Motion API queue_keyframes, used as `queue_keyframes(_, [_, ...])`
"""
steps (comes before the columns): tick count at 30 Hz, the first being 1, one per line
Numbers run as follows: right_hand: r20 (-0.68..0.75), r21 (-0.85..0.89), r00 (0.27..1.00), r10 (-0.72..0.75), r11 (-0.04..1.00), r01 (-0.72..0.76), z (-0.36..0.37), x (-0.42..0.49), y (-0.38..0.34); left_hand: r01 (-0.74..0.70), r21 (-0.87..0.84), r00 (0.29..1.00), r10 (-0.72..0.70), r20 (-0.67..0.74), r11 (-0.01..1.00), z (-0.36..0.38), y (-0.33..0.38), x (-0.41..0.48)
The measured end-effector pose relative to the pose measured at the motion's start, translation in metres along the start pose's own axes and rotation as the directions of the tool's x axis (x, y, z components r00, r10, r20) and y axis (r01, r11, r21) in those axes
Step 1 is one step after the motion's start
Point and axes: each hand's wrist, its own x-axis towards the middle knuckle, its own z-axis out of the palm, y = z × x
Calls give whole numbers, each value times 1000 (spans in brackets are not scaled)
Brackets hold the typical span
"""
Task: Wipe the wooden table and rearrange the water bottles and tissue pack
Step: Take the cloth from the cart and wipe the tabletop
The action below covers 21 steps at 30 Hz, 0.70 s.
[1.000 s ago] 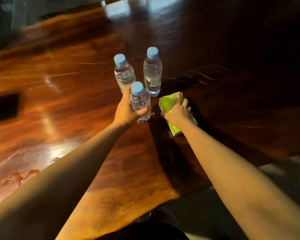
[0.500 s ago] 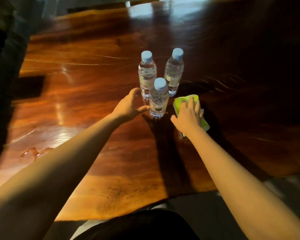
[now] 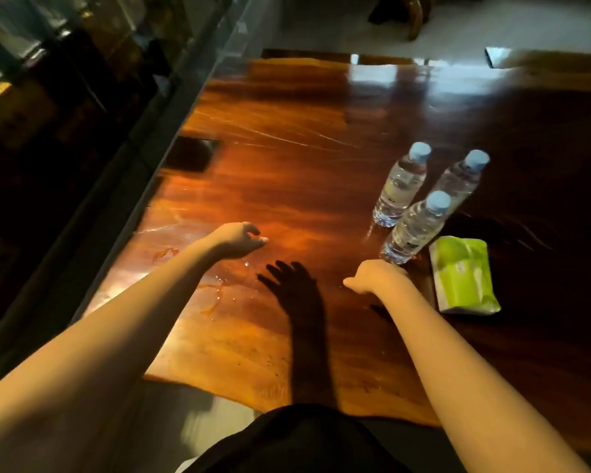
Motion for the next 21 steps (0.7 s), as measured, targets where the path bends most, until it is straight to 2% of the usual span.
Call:
queue_keyframes(7, [-43, -5, 937, -347, 938, 347, -18, -50, -119, 154, 57, 987, -156, 31, 986, -21, -86, -58])
queue_keyframes(15, [-197, -16, 821, -536, 839, 543, -29, -116, -237, 226, -8, 961, -224, -160, 974, -61, -177, -151])
queue_keyframes(21, [-238, -194, 684, -690, 723, 663, -14, -155, -326, 341, -151, 895, -370, -249, 928, -79, -241, -236])
